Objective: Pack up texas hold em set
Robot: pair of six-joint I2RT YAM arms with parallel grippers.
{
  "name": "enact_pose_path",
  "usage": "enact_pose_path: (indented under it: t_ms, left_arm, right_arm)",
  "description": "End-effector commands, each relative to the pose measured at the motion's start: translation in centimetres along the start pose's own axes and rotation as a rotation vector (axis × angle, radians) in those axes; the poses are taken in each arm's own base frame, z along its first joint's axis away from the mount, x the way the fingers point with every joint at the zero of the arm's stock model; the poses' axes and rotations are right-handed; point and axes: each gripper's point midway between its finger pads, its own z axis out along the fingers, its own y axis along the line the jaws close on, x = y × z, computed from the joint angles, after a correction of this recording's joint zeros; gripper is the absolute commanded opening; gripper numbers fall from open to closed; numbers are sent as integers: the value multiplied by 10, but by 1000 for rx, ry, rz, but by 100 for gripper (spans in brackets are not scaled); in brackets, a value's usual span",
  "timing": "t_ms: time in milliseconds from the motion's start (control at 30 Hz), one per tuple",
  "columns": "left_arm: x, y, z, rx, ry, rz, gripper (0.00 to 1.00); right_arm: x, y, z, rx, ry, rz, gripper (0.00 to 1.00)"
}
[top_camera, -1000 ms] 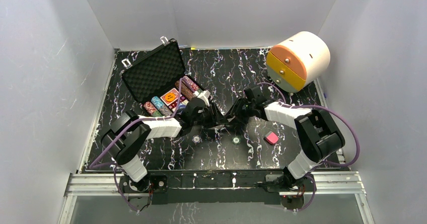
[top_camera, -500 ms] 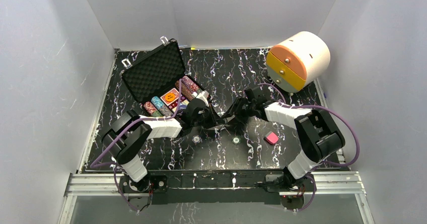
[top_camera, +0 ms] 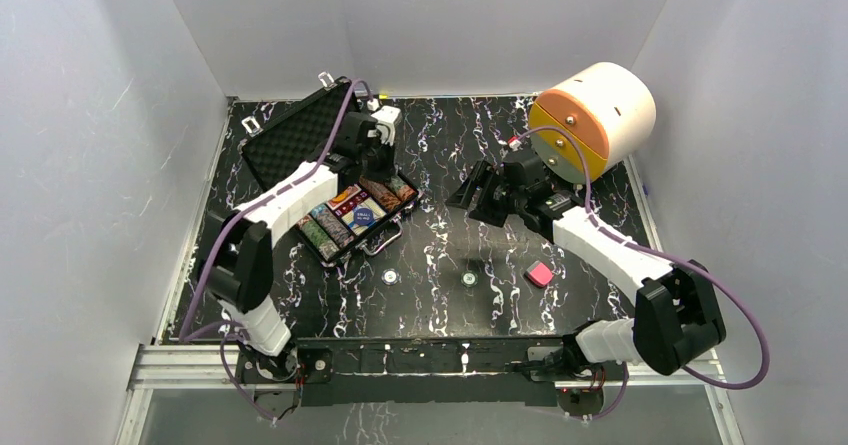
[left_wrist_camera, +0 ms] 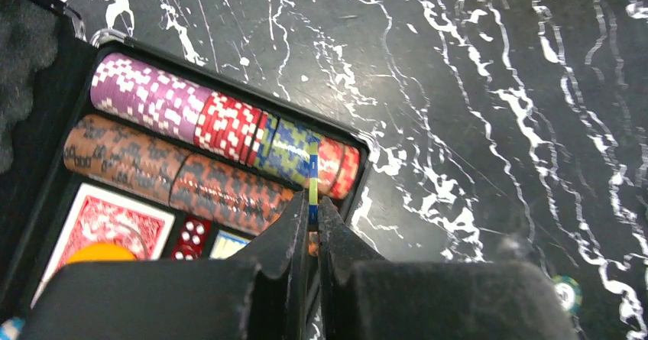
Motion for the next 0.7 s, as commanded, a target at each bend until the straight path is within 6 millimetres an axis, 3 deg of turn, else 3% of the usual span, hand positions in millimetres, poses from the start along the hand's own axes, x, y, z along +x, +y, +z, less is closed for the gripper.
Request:
enact_pose_path:
  t_ms: [0,667]
  left_arm:
    - [9,16,15,-16,87,63,0]
    - [25,6,43,115,177,73,0]
  right_arm:
    - [0,-1,-11,-11,-31,-26,80]
    - [2,-3,-8,-2,-14,-22,79]
